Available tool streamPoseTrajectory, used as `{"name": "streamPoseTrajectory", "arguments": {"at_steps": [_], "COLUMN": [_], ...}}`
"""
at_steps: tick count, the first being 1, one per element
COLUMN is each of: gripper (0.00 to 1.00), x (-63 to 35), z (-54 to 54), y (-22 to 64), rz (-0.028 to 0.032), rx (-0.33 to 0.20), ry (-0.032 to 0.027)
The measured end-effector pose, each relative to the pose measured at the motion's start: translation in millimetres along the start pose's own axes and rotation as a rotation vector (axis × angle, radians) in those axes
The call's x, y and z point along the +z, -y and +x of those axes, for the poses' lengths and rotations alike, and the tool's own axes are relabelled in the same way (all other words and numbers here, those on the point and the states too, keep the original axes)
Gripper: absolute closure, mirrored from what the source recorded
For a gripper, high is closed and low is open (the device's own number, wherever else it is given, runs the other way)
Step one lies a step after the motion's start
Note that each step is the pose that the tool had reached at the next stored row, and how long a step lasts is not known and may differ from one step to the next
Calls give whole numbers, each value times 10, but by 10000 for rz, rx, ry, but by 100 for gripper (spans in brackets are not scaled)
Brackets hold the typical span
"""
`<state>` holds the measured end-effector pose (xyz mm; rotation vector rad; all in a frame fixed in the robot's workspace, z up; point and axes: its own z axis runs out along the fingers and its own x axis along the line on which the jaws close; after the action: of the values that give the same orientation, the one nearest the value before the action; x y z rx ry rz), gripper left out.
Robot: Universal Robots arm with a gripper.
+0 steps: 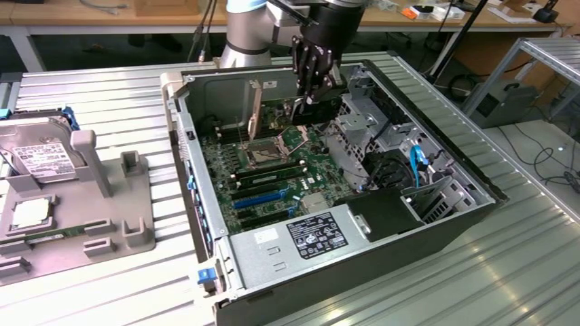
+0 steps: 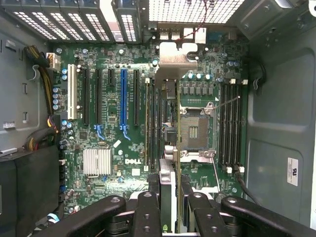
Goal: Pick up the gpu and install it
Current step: 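Insert the gpu into the slot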
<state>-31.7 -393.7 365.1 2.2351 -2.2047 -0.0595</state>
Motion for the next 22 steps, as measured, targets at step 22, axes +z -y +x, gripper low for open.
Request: {"name": "streamPoseTrajectory", "arguments": {"at_steps": [22], "gripper": [73], "x": [46], "z": [1], "y": [1], "rz": [0], "rx": [-3], "ry": [0]}}
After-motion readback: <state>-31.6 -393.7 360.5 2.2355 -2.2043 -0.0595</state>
